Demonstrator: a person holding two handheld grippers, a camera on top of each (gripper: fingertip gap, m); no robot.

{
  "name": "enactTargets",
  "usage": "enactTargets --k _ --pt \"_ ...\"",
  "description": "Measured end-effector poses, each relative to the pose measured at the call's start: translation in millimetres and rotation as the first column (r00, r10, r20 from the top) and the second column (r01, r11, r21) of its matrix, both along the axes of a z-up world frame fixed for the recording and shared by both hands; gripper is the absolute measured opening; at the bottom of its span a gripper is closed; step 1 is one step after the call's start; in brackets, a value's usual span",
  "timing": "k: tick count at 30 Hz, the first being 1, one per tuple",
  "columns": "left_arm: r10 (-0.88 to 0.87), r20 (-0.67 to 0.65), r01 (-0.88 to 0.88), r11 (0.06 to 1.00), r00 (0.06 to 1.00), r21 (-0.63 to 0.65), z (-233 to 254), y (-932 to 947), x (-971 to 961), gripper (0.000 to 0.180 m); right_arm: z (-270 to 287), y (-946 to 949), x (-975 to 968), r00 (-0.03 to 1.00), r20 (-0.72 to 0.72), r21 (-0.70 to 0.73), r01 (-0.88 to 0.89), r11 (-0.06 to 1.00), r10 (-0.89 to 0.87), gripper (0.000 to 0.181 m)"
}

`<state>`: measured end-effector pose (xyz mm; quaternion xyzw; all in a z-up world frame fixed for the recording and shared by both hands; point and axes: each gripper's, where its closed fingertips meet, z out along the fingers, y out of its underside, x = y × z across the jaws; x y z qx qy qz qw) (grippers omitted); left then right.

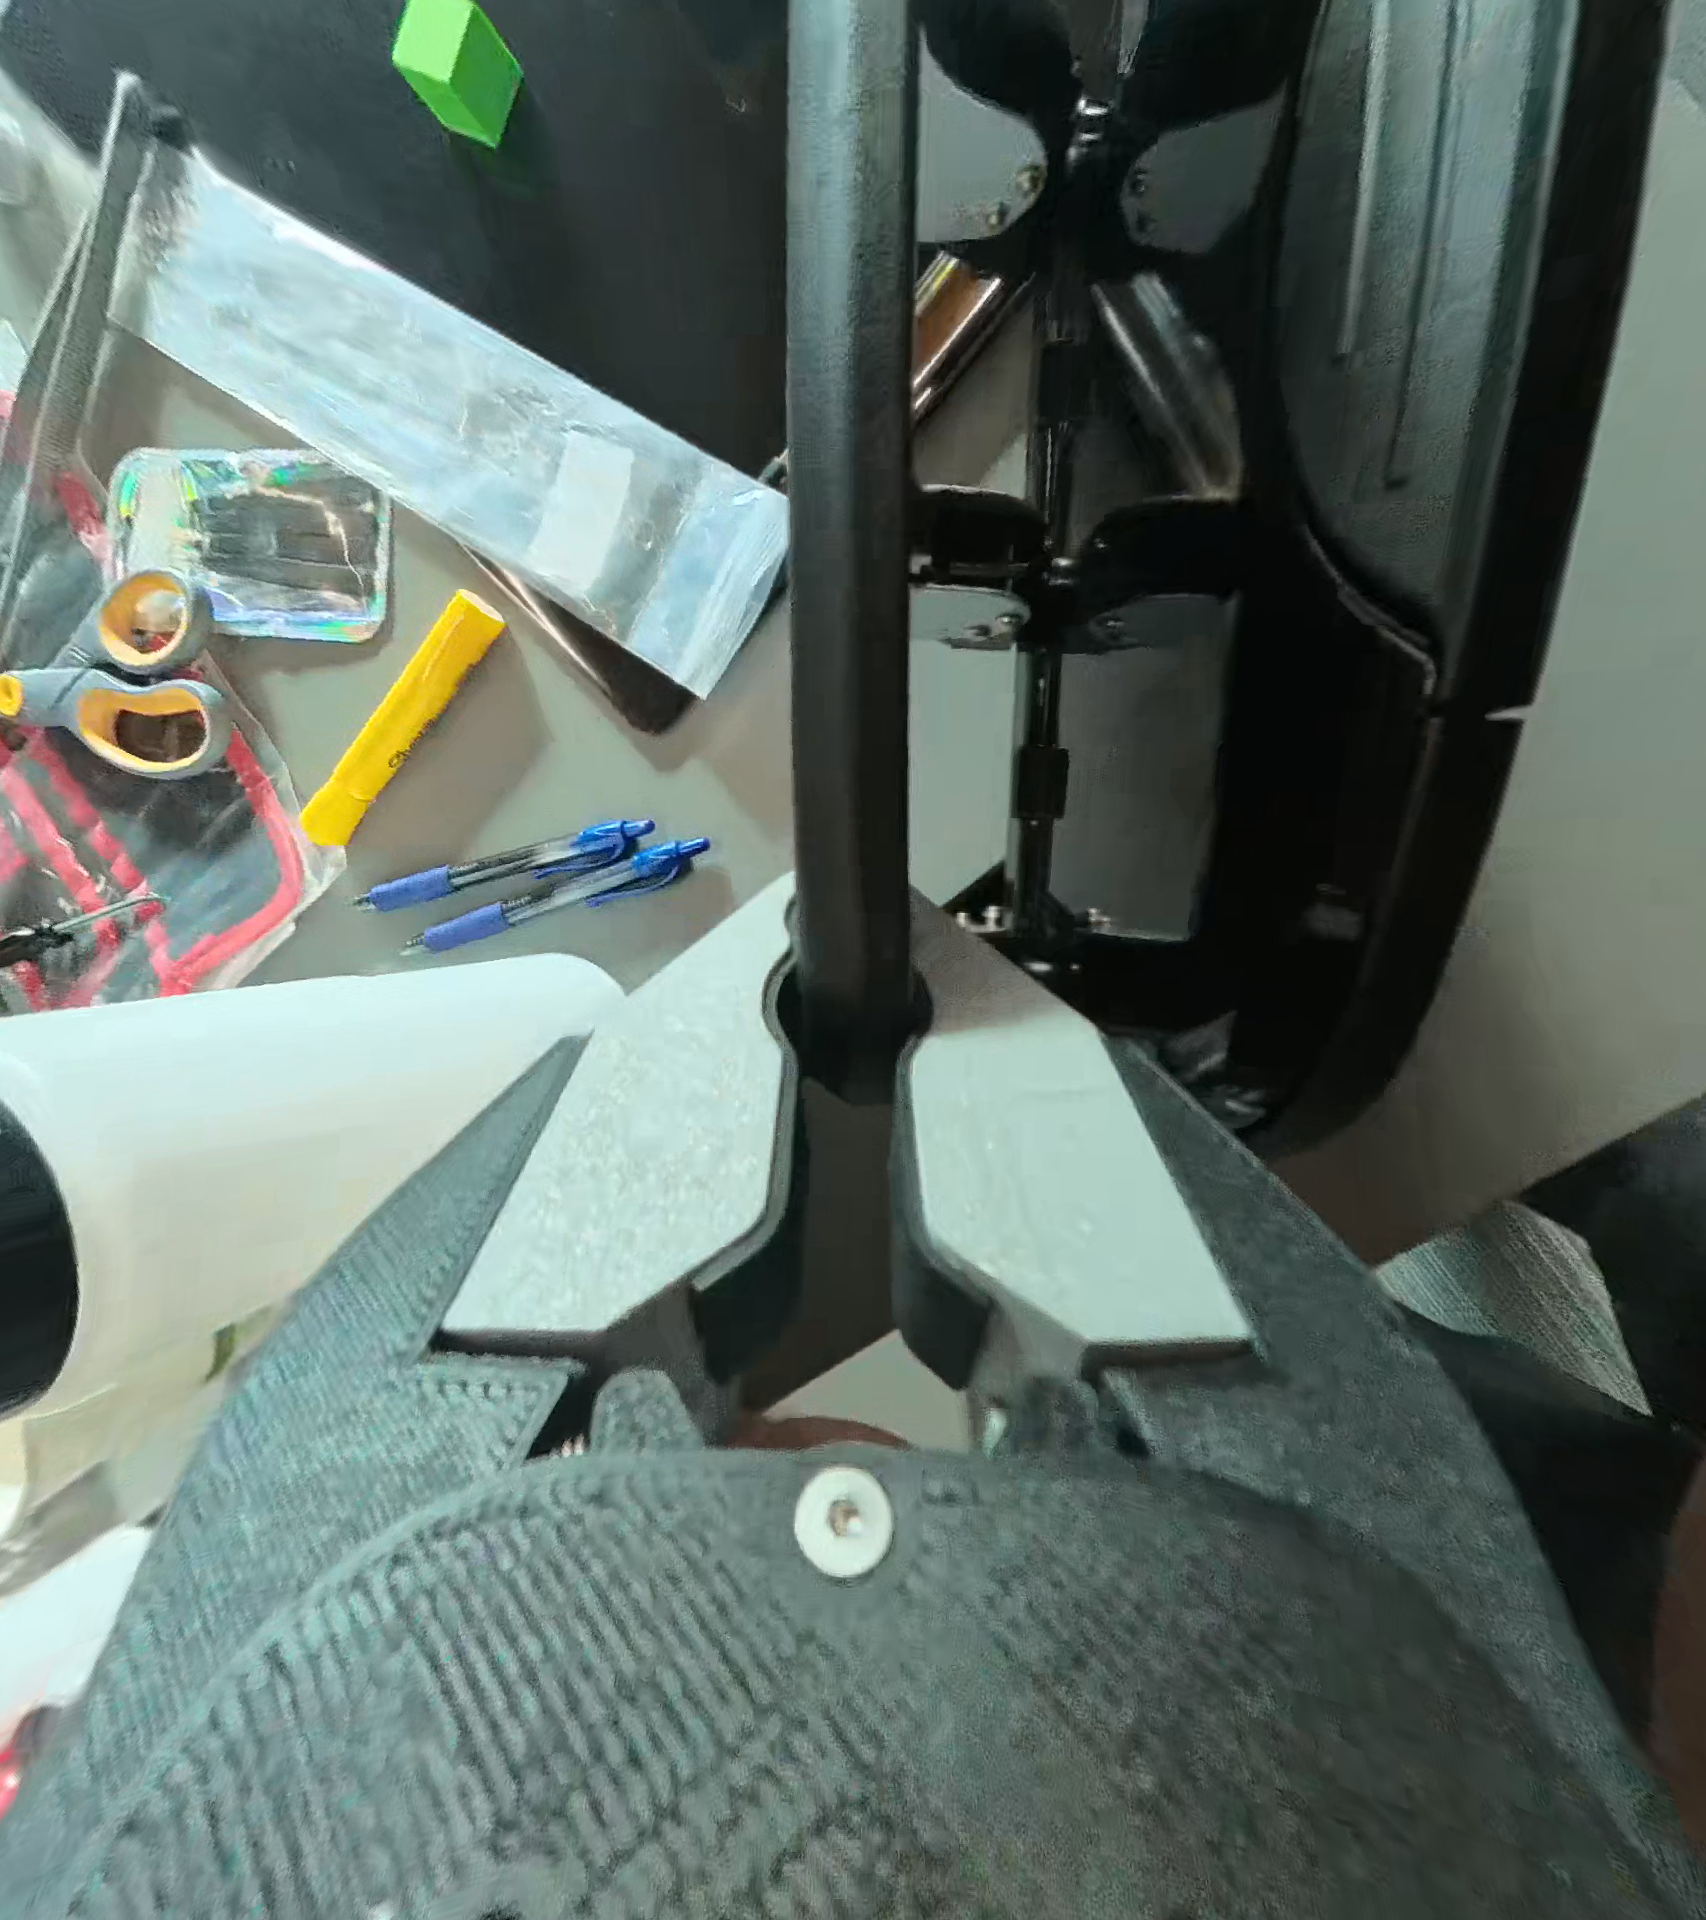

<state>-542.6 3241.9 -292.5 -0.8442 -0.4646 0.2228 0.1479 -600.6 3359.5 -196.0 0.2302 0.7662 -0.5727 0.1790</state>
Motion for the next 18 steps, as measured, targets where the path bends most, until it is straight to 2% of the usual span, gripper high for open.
enactTargets --k 2,5,8,12,18 --pt "0.032 0.081 -0.033 0.999 0.996 0.02 -10 -14 1 0.01 -21 28 -10 0.984 -0.163 0.134 0.089 0.987 -0.067 0.043" --pt "0.04 0.085 -0.048 0.995 0.996 0.089 -15 -22 -1 0.01 -63 64 -3 0.95 -0.299 0.292 0.184 0.938 -0.093 0.041" --pt "0.02 0.086 -0.028 0.995 0.996 0.097 -15 -22 -3 0.009 -110 74 35 0.968 -0.241 0.373 0.151 0.915 -0.062 0.047" --pt "-0.026 0.073 0.021 0.997 0.997 0.071 -14 -19 -5 0.01 -159 57 90 0.992 -0.122 0.41 0.068 0.91 -0.019 0.049" --pt "-0.116 0.047 0.116 0.993 0.992 -0.009 -7 -6 -8 0.009 -189 42 114 1.0 0.002 0.411 0.013 0.912 -0.015 0.05"
